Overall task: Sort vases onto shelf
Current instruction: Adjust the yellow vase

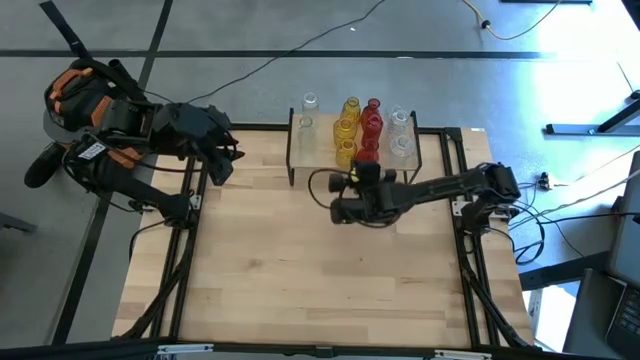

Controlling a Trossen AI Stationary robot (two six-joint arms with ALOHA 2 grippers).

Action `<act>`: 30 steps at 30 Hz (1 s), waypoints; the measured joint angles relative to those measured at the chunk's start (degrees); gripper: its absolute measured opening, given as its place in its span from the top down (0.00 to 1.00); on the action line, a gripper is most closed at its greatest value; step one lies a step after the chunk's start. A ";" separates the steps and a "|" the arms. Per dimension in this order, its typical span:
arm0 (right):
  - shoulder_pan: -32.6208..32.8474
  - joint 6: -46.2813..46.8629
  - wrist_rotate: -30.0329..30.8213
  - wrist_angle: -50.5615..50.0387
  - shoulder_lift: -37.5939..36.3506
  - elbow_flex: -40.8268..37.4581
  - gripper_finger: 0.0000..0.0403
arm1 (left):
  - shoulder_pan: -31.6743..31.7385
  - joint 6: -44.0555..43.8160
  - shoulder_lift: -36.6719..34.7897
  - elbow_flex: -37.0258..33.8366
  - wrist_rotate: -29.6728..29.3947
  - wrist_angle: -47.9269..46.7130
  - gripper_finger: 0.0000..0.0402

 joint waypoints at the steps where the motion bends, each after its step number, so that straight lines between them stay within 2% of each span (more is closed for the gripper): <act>1: -0.45 -0.09 -0.37 -0.04 0.02 -0.02 1.00 | -0.14 -0.07 0.00 0.00 0.05 0.00 0.59; 21: -4.33 -0.26 -1.30 -1.77 0.02 -0.02 1.00 | -1.89 -0.43 0.00 0.00 0.29 -0.52 0.59; 30: -2.53 -0.59 -2.38 -1.96 -0.40 -0.01 1.00 | -1.89 -0.42 0.00 0.00 0.27 -0.49 0.59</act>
